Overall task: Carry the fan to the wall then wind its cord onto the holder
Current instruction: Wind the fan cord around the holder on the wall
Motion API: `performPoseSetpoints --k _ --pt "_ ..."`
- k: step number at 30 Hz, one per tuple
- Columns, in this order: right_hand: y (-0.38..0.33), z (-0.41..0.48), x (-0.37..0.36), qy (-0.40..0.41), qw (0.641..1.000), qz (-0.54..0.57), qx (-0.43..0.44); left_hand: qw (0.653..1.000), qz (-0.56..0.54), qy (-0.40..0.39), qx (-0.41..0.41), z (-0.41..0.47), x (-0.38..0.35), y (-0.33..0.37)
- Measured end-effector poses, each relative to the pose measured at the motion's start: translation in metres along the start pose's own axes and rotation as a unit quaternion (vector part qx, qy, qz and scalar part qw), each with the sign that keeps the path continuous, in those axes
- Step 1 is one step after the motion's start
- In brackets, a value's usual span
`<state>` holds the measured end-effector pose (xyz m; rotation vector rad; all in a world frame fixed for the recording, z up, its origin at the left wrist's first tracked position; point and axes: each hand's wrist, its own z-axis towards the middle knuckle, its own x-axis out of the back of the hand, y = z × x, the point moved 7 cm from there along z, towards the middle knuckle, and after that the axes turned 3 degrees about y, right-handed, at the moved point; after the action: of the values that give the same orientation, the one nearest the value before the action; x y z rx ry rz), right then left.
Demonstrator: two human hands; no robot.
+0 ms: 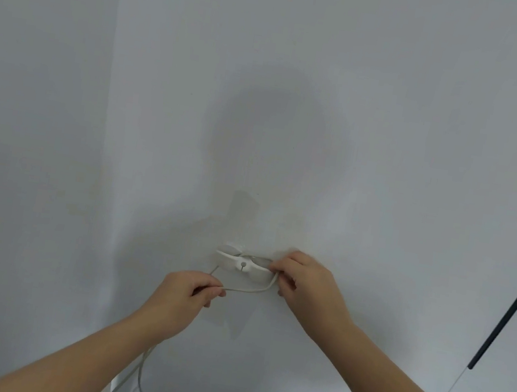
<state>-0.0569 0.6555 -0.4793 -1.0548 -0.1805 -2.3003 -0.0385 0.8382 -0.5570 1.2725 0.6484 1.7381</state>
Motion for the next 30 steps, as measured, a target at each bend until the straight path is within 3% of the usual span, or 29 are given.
performPoseSetpoints --k 7,11,16,20,24,30 --pt "0.000 -0.013 -0.009 0.023 0.991 -0.013 -0.132 1.000 0.018 -0.003 0.023 0.000 -0.002 -0.007" --pt "-0.003 -0.013 -0.009 -0.022 0.973 -0.014 -0.229 0.998 0.037 -0.038 0.031 -0.001 -0.007 -0.009" --pt "-0.020 -0.003 -0.006 -0.068 0.973 -0.150 -0.159 0.996 0.069 0.029 0.051 0.004 0.001 -0.013" --pt "-0.032 0.006 -0.002 0.010 0.976 -0.205 -0.078 0.989 0.090 0.091 0.076 0.009 0.015 -0.017" --pt "-0.043 0.012 -0.023 -0.011 0.984 -0.176 -0.010 0.983 0.118 0.097 0.100 0.017 0.022 -0.024" --pt "-0.046 0.021 -0.035 -0.054 0.993 -0.102 -0.029 0.977 0.112 0.125 0.133 0.019 0.029 -0.032"
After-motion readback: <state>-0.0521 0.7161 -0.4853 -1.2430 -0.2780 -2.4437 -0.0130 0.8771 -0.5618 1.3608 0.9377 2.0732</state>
